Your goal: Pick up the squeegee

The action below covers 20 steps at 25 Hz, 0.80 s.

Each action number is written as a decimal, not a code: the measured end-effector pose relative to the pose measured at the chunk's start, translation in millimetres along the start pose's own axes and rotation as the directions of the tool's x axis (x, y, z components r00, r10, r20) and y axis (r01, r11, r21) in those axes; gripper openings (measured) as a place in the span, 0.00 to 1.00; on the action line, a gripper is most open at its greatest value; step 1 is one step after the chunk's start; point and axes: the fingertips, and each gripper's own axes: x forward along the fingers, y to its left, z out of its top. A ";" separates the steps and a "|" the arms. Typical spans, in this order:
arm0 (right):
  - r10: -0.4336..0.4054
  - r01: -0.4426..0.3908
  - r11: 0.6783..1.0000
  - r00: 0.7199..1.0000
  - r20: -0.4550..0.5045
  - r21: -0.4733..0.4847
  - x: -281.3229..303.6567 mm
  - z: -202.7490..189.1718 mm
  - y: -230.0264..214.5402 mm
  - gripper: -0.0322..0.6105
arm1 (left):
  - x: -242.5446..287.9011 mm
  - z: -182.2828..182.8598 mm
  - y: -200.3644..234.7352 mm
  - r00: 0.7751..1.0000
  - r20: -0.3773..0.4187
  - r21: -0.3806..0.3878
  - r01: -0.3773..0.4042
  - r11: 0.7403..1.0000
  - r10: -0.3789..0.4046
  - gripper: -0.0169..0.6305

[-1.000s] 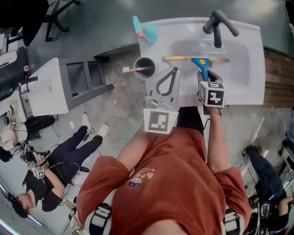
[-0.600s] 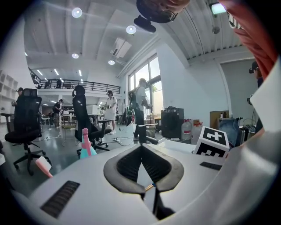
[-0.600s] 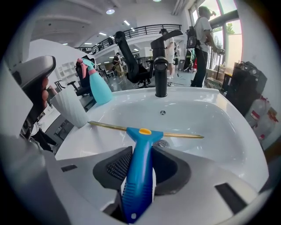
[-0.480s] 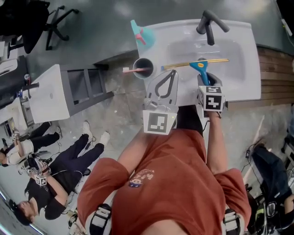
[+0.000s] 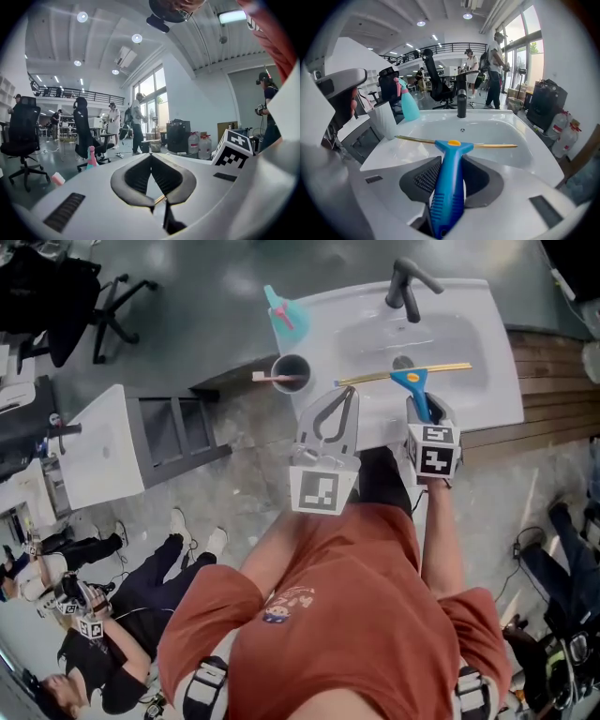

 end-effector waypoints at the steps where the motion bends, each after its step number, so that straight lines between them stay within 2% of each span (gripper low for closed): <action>1: -0.013 0.013 1.000 1.000 0.014 0.002 -10.3 -2.1 -0.1 0.27 | -7.5 4.0 -4.1 1.000 0.012 0.001 0.005 1.000 -0.005 0.05; 4: -0.044 0.044 0.999 0.998 0.050 0.012 -37.6 -7.7 -0.3 0.27 | -26.7 14.1 -14.2 0.999 0.038 0.019 0.021 1.000 -0.022 0.05; 12: -0.102 0.098 0.994 0.987 0.128 0.040 -98.6 -5.1 6.1 0.27 | -63.5 40.5 -20.7 0.996 0.090 0.003 0.028 1.000 -0.028 0.05; 20: -0.151 0.147 0.988 0.955 0.253 0.037 -169.1 18.2 13.2 0.27 | -98.2 70.8 -20.1 0.992 0.129 0.018 0.007 1.000 -0.010 0.05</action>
